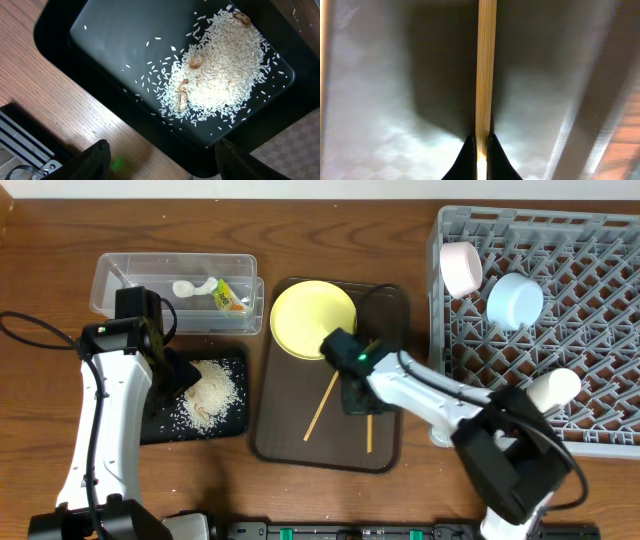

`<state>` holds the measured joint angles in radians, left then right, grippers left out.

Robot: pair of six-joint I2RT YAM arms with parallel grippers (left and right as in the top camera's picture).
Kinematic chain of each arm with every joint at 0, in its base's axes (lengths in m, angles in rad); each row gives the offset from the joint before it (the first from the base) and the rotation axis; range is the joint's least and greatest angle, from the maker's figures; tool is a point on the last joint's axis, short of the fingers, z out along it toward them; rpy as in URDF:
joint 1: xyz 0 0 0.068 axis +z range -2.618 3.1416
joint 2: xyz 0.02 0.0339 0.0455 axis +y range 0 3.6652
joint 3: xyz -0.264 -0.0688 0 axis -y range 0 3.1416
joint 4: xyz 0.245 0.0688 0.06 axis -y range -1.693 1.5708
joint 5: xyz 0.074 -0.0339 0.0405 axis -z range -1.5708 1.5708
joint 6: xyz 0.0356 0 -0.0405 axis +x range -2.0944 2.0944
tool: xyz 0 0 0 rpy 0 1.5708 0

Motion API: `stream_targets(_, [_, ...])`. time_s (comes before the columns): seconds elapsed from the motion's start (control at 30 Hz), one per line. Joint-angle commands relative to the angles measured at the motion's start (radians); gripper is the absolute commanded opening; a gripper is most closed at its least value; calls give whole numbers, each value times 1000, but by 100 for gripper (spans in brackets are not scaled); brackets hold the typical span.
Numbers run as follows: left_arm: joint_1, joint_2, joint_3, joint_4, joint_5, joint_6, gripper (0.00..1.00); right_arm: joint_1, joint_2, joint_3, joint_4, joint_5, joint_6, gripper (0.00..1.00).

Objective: Sort waste into correct bins and load items into the dishwasher rack
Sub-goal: 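Carry the chopstick to the dish rack and drop it in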

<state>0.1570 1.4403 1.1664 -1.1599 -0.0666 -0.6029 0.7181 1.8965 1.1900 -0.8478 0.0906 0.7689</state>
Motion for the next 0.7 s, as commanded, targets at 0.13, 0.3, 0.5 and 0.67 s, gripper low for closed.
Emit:
stream_targets(0.13, [5,-3,6,-6,-5,-8,70,-142,-295,-5,-11,32,-190,1])
stream_targets(0.3, [5,-3,6,-6,-5,-8,70,-248,-450,-5,-81,33,-315,1])
stream_targets(0.5, [5,-3,6,-6,-5,-8,70,-379,-472,-8,-178,33,-417,1])
stream_targets(0.67, [5,-3,6,-6,-5,-8,70,-441,-423,-9,-196,34,-438,1])
